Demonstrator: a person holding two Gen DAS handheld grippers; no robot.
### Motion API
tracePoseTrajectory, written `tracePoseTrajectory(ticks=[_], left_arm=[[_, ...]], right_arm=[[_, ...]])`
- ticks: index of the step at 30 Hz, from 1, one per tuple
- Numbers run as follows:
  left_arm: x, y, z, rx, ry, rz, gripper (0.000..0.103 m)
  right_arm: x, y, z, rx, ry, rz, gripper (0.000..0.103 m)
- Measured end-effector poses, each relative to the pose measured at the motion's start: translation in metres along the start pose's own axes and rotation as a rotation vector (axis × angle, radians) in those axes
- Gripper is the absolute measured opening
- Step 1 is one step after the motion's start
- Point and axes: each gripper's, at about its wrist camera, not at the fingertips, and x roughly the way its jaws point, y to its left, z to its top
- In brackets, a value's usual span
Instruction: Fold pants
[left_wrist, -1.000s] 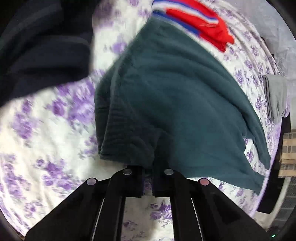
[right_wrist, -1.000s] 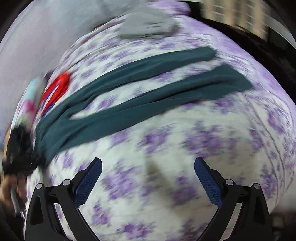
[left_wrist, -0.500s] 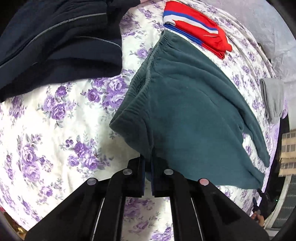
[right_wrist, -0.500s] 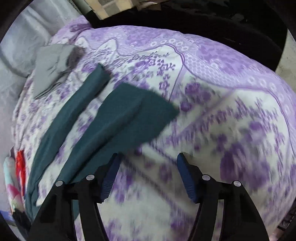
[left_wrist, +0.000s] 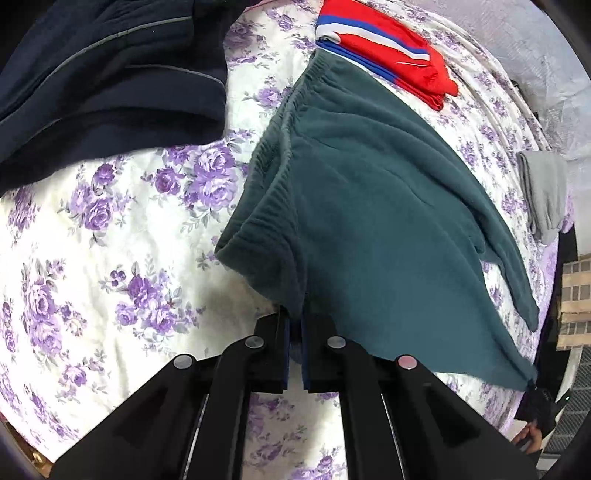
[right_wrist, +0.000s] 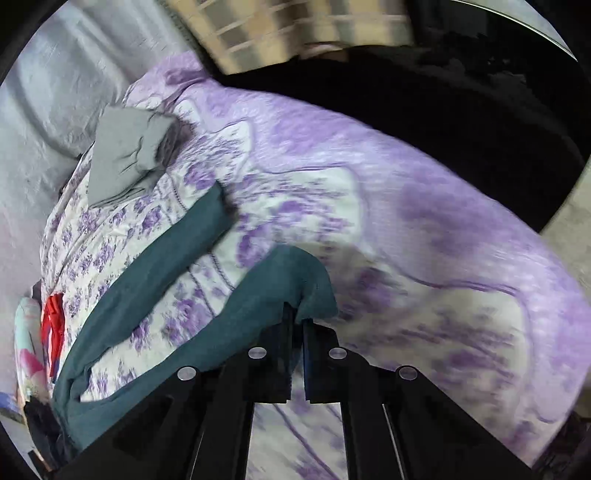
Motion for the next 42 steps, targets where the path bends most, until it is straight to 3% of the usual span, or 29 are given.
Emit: tracePoseTrajectory(ticks=[1, 2, 3, 4, 9, 12, 16, 17, 18, 20, 24, 28, 29, 32, 36, 38, 40, 41, 42], left_arm=[[0.0, 0.001, -0.001, 0.002, 0.008, -0.014, 0.004], [0.0, 0.003, -0.002, 0.002, 0.013, -0.019, 0.005], [0.001, 0.006, -0.004, -0.001, 0.018, -0.019, 0.01], [0.002, 0.008, -0.004, -0.005, 0.027, -0.02, 0.013], [-0.004, 0.015, -0.005, -0.032, 0.026, -0.064, 0.023], [-0.001, 0.01, -0.002, -0.033, 0.04, -0.086, 0.033], [0.02, 0.006, 0.006, -0.071, 0.088, -0.131, 0.034], [0.027, 0.005, 0.008, -0.084, 0.097, -0.133, 0.032], [0.03, 0.005, 0.009, -0.091, 0.098, -0.131, 0.019], [0.035, 0.004, 0.012, -0.098, 0.093, -0.104, 0.004], [0.022, 0.001, 0.011, -0.06, 0.016, -0.018, 0.003], [0.003, 0.003, 0.007, -0.044, -0.02, -0.022, 0.003], [0.001, 0.004, 0.006, -0.044, -0.023, -0.026, 0.003], [0.0, 0.007, 0.007, -0.057, -0.015, -0.05, 0.003], [0.008, 0.007, 0.004, -0.067, -0.007, -0.072, 0.003], [0.015, 0.011, 0.002, -0.087, 0.014, -0.078, 0.003], [0.022, 0.012, 0.0, -0.108, 0.026, -0.068, 0.009], [0.023, 0.015, -0.001, -0.111, 0.031, -0.066, 0.019], [0.025, 0.016, -0.002, -0.114, 0.035, -0.067, 0.025]], right_arm=[[0.006, -0.005, -0.003, -0.014, 0.009, -0.057, 0.01], [0.012, -0.01, -0.006, -0.018, 0.016, -0.166, 0.038], [0.015, -0.01, -0.007, -0.015, 0.014, -0.254, 0.077], [0.012, -0.01, -0.011, -0.008, -0.012, -0.313, 0.08], [-0.01, 0.035, -0.035, -0.107, -0.115, -0.259, 0.08], [-0.017, 0.069, -0.053, -0.188, -0.106, -0.175, 0.08], [-0.023, 0.103, -0.068, -0.254, -0.089, -0.09, 0.08], [-0.025, 0.106, -0.072, -0.247, -0.077, -0.077, 0.08], [-0.026, 0.106, -0.075, -0.237, -0.071, -0.07, 0.08], [-0.031, 0.1, -0.085, -0.201, -0.055, -0.055, 0.08], [-0.027, 0.083, -0.096, -0.123, -0.007, -0.012, 0.08], [-0.014, 0.056, -0.103, 0.065, 0.047, 0.086, 0.08], [-0.008, 0.053, -0.105, 0.091, 0.061, 0.095, 0.079], [0.01, 0.054, -0.105, 0.098, 0.096, 0.106, 0.049], [0.026, 0.066, -0.101, 0.1, 0.097, 0.094, 0.049], [0.029, 0.07, -0.099, 0.112, 0.098, 0.086, 0.055], [0.028, 0.075, -0.098, 0.102, 0.089, 0.107, 0.06], [0.029, 0.079, -0.099, 0.078, 0.09, 0.108, 0.057], [0.03, 0.083, -0.099, 0.051, 0.089, 0.106, 0.04]])
